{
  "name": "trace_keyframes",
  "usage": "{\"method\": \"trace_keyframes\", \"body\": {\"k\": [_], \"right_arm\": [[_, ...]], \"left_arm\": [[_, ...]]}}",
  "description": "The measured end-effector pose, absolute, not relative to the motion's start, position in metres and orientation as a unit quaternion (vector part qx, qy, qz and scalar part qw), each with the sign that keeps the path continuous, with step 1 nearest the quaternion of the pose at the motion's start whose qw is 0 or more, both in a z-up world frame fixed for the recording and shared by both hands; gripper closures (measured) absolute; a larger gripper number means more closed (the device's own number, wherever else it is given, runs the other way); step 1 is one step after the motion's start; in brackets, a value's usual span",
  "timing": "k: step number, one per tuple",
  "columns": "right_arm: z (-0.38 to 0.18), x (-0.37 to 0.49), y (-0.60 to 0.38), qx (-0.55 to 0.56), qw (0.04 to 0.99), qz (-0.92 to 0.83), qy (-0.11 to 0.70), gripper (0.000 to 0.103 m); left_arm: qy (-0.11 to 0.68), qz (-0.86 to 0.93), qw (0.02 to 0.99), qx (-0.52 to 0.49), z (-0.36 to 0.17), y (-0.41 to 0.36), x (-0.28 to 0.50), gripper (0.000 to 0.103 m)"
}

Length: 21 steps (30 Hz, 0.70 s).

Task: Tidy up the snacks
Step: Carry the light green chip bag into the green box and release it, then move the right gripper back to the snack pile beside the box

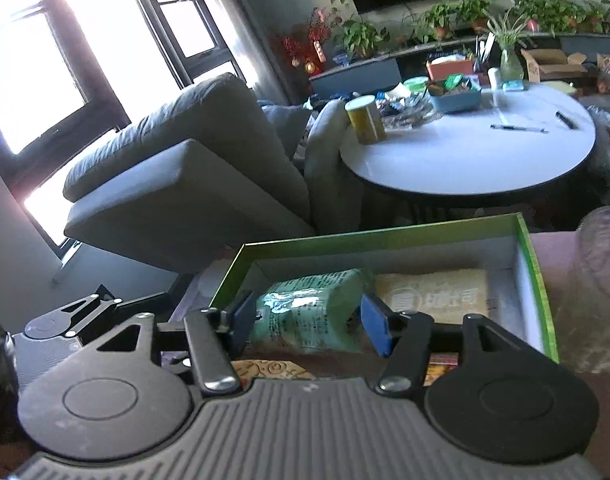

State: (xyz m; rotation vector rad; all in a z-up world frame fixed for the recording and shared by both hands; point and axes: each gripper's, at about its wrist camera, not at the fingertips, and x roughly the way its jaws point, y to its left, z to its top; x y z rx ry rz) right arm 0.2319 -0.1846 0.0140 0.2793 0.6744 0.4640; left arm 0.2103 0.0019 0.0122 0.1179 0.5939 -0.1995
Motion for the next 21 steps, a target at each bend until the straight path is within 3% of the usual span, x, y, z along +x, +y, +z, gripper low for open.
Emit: {"method": "trace_keyframes", "body": {"k": [8, 21], "right_arm": [[0.034, 0.178, -0.210, 0.153, 0.909, 0.247, 0.298, 0.043], [0.011, 0.114, -0.246, 0.167, 0.911, 0.232, 0.297, 0.042]], "left_arm": [[0.267, -0.137, 0.954, 0.030, 0.018, -0.004, 0.159, 0.014], [0.283, -0.207, 0.934, 0.063, 0.001, -0.043, 0.074, 0.014]]}}
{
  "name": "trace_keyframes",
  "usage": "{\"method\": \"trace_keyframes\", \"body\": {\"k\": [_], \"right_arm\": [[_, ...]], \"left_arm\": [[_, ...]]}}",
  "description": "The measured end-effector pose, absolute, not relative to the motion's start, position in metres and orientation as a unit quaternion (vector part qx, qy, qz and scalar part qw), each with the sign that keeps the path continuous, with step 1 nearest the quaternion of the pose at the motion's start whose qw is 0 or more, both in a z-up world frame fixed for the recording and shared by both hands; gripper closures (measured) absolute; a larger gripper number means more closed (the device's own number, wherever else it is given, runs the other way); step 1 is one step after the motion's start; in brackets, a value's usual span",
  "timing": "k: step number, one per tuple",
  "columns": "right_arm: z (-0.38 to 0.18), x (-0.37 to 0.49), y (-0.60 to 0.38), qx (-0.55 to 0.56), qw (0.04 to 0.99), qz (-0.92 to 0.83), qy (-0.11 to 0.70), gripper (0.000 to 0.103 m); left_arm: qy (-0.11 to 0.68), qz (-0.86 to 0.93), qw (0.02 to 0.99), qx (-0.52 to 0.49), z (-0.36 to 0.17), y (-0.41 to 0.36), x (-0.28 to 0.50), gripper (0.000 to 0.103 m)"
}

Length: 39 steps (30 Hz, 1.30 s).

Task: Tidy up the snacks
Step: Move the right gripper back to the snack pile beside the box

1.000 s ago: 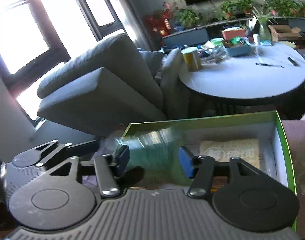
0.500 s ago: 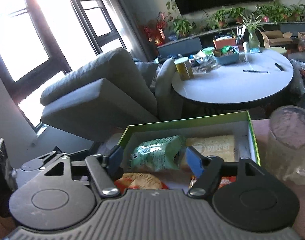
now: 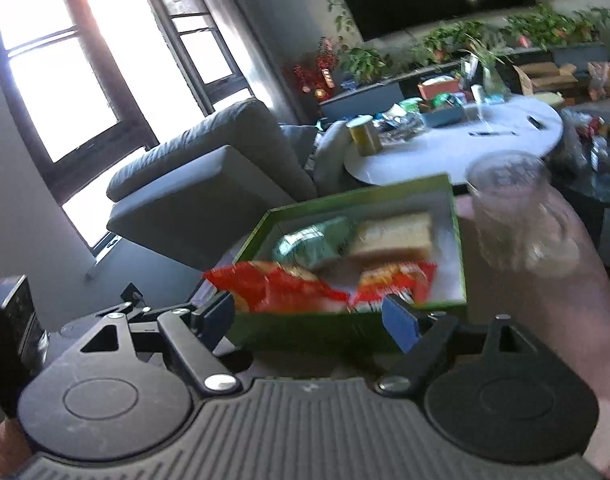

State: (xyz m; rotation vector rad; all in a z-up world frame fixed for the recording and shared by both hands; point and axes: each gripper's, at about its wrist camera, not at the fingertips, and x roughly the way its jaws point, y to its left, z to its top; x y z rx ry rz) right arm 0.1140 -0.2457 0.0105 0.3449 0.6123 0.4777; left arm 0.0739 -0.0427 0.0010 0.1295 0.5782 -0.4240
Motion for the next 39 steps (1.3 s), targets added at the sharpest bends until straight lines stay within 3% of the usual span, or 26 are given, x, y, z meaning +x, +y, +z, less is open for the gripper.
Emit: {"method": "trace_keyframes", "body": {"k": [19, 32, 39], "right_arm": [[-0.013, 0.082, -0.295, 0.218, 0.911, 0.190, 0.296, 0.042], [-0.021, 0.076, -0.305, 0.227, 0.907, 0.188, 0.300, 0.042], [-0.024, 0.077, -0.307, 0.230, 0.905, 0.184, 0.306, 0.042]], "left_arm": [[0.271, -0.274, 0.916, 0.108, -0.001, -0.087, 0.013, 0.007], [0.297, -0.292, 0.896, 0.153, -0.026, -0.113, 0.017, 0.007], [0.303, -0.271, 0.907, 0.114, -0.023, -0.111, 0.037, 0.006]]}}
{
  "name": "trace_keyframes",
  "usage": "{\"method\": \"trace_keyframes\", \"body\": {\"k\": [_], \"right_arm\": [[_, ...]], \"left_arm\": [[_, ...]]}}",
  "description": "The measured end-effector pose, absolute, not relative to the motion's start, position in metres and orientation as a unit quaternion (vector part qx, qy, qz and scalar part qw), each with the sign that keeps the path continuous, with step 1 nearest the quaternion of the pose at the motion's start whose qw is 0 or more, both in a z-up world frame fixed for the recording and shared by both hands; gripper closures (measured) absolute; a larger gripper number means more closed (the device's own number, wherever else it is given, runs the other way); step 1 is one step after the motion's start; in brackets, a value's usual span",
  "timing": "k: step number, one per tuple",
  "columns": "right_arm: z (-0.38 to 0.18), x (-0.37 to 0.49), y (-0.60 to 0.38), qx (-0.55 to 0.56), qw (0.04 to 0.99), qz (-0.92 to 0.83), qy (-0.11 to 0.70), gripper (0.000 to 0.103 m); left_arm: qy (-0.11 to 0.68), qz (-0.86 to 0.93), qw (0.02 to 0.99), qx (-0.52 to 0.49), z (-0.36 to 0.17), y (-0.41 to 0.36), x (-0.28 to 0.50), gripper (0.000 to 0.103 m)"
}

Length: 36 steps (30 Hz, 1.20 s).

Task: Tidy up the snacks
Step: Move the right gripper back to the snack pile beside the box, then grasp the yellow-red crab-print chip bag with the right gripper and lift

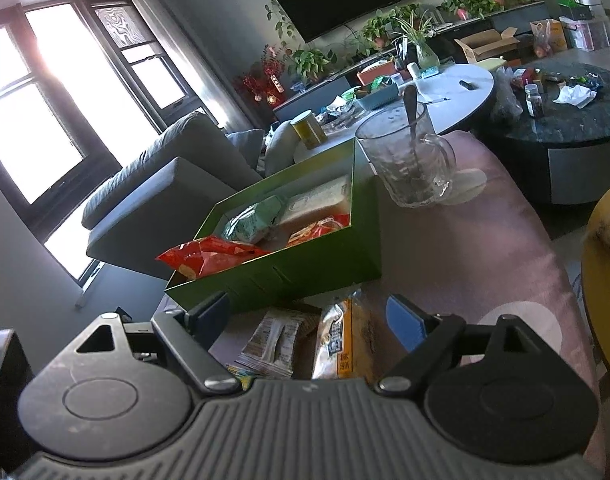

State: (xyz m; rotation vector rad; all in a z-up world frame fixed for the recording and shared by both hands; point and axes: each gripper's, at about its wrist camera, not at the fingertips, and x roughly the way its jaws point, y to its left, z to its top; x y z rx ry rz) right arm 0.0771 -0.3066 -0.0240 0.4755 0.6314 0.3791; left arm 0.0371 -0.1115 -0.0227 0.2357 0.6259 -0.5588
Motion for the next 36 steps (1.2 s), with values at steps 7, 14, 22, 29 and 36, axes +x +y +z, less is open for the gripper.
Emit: {"method": "trace_keyframes", "body": {"k": [7, 14, 22, 29, 36], "right_arm": [[-0.026, 0.077, -0.314, 0.242, 0.905, 0.173, 0.303, 0.042], [-0.025, 0.076, -0.323, 0.252, 0.904, 0.171, 0.301, 0.043], [-0.028, 0.066, -0.325, 0.219, 0.903, 0.201, 0.309, 0.043], [-0.041, 0.053, -0.303, 0.139, 0.898, 0.247, 0.336, 0.043], [-0.055, 0.065, -0.278, 0.094, 0.905, 0.196, 0.365, 0.043]], "left_arm": [[0.289, -0.238, 0.920, 0.115, -0.017, -0.116, 0.050, 0.006], [0.292, -0.213, 0.927, 0.102, -0.014, -0.118, 0.074, 0.006], [0.309, -0.203, 0.926, 0.083, -0.023, -0.116, 0.087, 0.006], [0.325, -0.189, 0.925, 0.062, -0.026, -0.111, 0.095, 0.006], [0.315, -0.191, 0.928, 0.057, -0.019, -0.101, 0.088, 0.006]]}}
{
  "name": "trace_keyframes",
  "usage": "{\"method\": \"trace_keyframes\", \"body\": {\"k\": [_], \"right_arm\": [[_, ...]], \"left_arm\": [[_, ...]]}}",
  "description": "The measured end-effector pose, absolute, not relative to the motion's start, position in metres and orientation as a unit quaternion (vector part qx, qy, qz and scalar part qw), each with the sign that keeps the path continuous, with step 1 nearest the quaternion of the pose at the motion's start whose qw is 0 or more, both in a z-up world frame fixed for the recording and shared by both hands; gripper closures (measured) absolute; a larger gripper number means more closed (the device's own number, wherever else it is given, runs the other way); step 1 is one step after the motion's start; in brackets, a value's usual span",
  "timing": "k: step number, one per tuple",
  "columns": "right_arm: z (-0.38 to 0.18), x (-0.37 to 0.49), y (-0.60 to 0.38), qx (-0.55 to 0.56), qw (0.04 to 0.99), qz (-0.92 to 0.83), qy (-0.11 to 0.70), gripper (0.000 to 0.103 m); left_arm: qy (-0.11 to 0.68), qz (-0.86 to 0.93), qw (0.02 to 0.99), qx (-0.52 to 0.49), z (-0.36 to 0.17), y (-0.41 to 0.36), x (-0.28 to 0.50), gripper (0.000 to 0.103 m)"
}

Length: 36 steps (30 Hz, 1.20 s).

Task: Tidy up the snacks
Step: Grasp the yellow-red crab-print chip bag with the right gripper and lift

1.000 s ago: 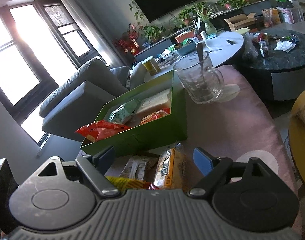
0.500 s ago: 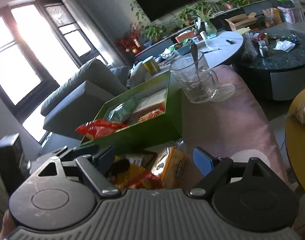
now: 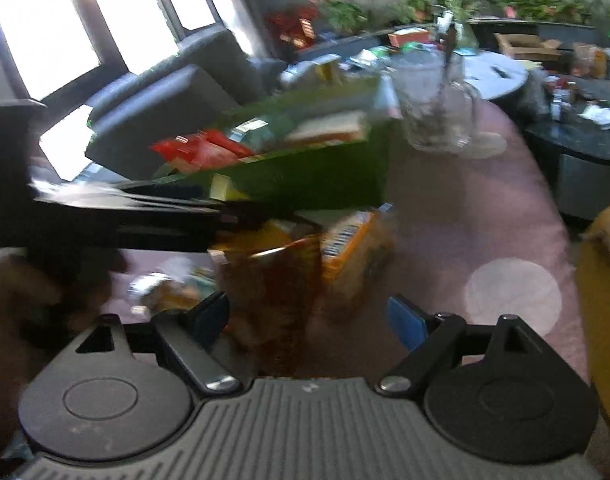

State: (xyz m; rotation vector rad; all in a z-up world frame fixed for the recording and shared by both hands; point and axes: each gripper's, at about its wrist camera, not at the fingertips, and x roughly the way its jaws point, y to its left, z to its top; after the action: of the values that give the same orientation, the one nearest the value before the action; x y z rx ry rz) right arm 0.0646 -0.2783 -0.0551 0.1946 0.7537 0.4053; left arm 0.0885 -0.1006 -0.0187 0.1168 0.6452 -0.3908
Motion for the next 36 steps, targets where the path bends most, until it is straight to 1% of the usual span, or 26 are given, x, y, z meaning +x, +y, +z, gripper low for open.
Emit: {"method": "trace_keyframes", "body": {"k": [5, 6, 8, 13, 20, 25, 28, 30, 32, 34, 36], "right_arm": [[-0.055, 0.070, -0.295, 0.128, 0.910, 0.173, 0.355, 0.043], [-0.054, 0.070, -0.298, 0.132, 0.911, 0.170, 0.352, 0.046], [-0.052, 0.070, -0.302, 0.139, 0.913, 0.167, 0.346, 0.047], [-0.051, 0.073, -0.302, 0.146, 0.915, 0.159, 0.341, 0.047], [-0.053, 0.085, -0.292, 0.148, 0.912, 0.163, 0.345, 0.047], [-0.052, 0.088, -0.288, 0.164, 0.908, 0.173, 0.345, 0.047], [-0.051, 0.088, -0.287, 0.180, 0.901, 0.185, 0.348, 0.046], [-0.050, 0.089, -0.284, 0.184, 0.899, 0.192, 0.349, 0.046], [-0.051, 0.091, -0.278, 0.182, 0.897, 0.200, 0.350, 0.046], [-0.052, 0.094, -0.272, 0.181, 0.896, 0.202, 0.353, 0.046], [-0.052, 0.096, -0.268, 0.181, 0.894, 0.205, 0.354, 0.046]], "left_arm": [[0.309, -0.201, 0.928, 0.043, -0.015, -0.091, 0.083, 0.006], [0.310, -0.205, 0.928, 0.041, -0.015, -0.090, 0.082, 0.006], [0.310, -0.213, 0.926, 0.040, -0.015, -0.088, 0.080, 0.006], [0.310, -0.234, 0.921, 0.045, -0.019, -0.084, 0.070, 0.006], [0.315, -0.243, 0.913, 0.089, -0.032, -0.096, 0.072, 0.006], [0.332, -0.242, 0.909, 0.073, -0.039, -0.089, 0.084, 0.006], [0.344, -0.246, 0.905, 0.045, -0.041, -0.082, 0.089, 0.013], [0.348, -0.246, 0.904, 0.034, -0.042, -0.079, 0.090, 0.015], [0.347, -0.247, 0.904, 0.030, -0.041, -0.078, 0.089, 0.017], [0.348, -0.249, 0.903, 0.030, -0.042, -0.077, 0.090, 0.022], [0.350, -0.253, 0.901, 0.032, -0.042, -0.077, 0.089, 0.024]]}}
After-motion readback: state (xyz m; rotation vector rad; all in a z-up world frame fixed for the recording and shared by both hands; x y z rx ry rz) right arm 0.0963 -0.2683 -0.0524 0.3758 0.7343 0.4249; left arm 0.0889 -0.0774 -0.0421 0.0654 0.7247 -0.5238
